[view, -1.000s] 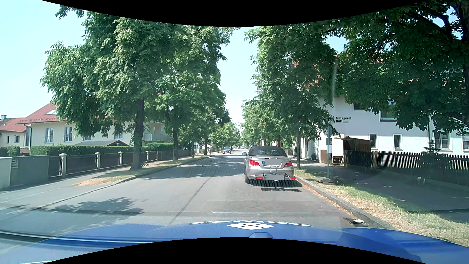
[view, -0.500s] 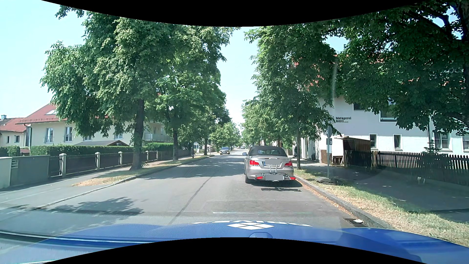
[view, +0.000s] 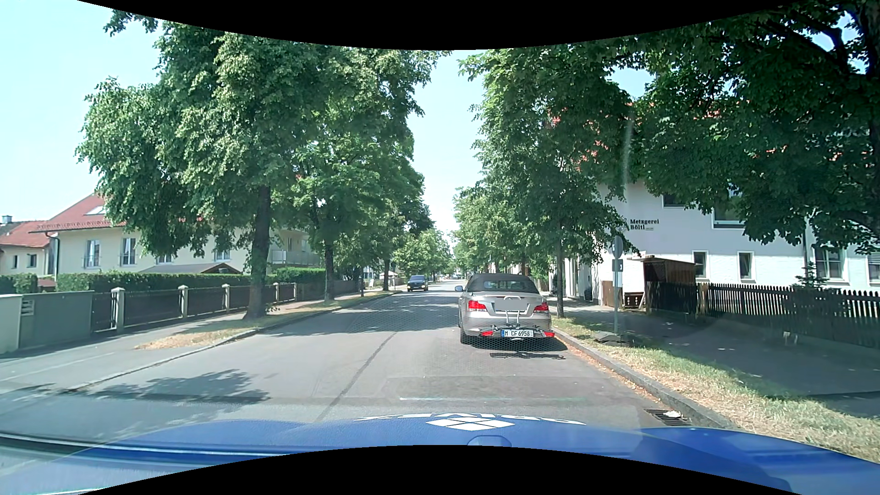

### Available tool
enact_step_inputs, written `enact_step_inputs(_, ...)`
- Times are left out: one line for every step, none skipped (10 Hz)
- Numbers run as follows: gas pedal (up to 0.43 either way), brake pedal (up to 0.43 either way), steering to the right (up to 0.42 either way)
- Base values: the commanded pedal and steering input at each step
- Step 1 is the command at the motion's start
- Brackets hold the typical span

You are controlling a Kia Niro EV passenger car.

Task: Follow the waypoints while adhering to traffic rules and regulations

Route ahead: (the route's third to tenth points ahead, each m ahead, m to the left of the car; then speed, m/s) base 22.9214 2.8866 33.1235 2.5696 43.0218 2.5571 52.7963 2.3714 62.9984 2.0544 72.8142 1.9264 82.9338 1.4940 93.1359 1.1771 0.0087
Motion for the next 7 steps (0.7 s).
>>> enact_step_inputs(0.000,0.512,0.006)
enact_step_inputs(0.000,0.512,0.006)
enact_step_inputs(0.000,0.506,0.006)
enact_step_inputs(0.000,0.512,0.006)
enact_step_inputs(0.000,0.512,0.006)
enact_step_inputs(0.000,0.512,0.006)
enact_step_inputs(0.000,0.512,0.006)
